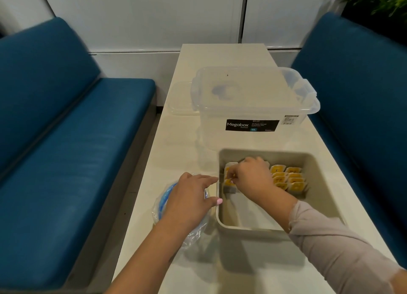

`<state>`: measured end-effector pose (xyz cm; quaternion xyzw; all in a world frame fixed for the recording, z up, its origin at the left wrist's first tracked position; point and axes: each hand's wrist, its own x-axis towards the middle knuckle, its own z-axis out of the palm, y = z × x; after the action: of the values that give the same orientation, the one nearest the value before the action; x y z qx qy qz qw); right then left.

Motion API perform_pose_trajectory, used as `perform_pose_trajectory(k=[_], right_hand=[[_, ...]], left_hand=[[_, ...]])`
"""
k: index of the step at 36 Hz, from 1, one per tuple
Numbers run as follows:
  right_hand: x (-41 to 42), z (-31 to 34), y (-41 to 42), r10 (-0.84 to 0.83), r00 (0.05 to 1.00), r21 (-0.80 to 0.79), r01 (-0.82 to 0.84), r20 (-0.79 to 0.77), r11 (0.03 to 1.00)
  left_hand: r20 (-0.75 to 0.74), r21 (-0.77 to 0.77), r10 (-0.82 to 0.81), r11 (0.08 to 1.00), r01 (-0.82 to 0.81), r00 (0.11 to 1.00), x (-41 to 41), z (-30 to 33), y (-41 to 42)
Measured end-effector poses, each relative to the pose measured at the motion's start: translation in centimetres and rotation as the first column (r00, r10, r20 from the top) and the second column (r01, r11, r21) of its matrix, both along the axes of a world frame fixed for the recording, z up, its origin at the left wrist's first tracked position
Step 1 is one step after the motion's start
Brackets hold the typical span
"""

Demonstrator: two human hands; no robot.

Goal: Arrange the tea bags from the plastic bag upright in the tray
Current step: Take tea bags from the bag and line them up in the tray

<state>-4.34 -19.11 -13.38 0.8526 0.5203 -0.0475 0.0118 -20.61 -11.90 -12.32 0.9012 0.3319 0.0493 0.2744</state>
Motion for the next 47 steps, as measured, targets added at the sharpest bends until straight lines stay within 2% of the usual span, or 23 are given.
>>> perform_pose_trajectory(k=[12, 20, 28, 33, 40, 44, 47], right_hand=[[-0.1, -0.1, -0.1, 0.000, 1.000, 0.017, -0.001, 0.022, 1.000], [0.3, -0.4, -0.1, -0.042, 0.999, 0.027, 0.043, -0.029, 0.999], [0.0, 1.0, 0.4, -0.097, 0.988, 0.164, 0.117, -0.124, 0.979], [-1.8, 3.4, 1.3, -0.045, 0.978, 0.246, 0.096, -0.203, 0.964], [-5.5, 4.1, 2.6, 0.097, 0.966, 0.293, -0.024, -0.238, 0.956], [-7.8, 3.6, 3.3, 0.180, 0.964, 0.204, -0.140, -0.197, 0.969], [-9.1, 2.8, 3.9, 0.249, 0.965, 0.095, -0.241, -0.085, 0.966]], left_hand=[[-0.047, -0.015, -0.005, 1.000, 0.004, 0.999, 0.0, 0.4, -0.1], [-0.007, -0.030, 0.019, 0.999, -0.020, 1.000, -0.1, 1.2, 0.2], [0.074, 0.024, 0.104, 0.994, -0.106, 0.992, -2.2, 2.1, 2.8], [-0.022, 0.065, 0.153, 0.986, -0.151, 0.988, -4.1, 2.1, 4.4], [-0.143, 0.038, 0.223, 0.975, -0.220, 0.964, -6.1, 1.9, 4.7], [-0.100, -0.022, 0.283, 0.958, -0.286, 0.954, -6.5, 1.3, 4.8], [-0.040, -0.031, 0.316, 0.948, -0.317, 0.948, -6.5, 1.1, 4.7]])
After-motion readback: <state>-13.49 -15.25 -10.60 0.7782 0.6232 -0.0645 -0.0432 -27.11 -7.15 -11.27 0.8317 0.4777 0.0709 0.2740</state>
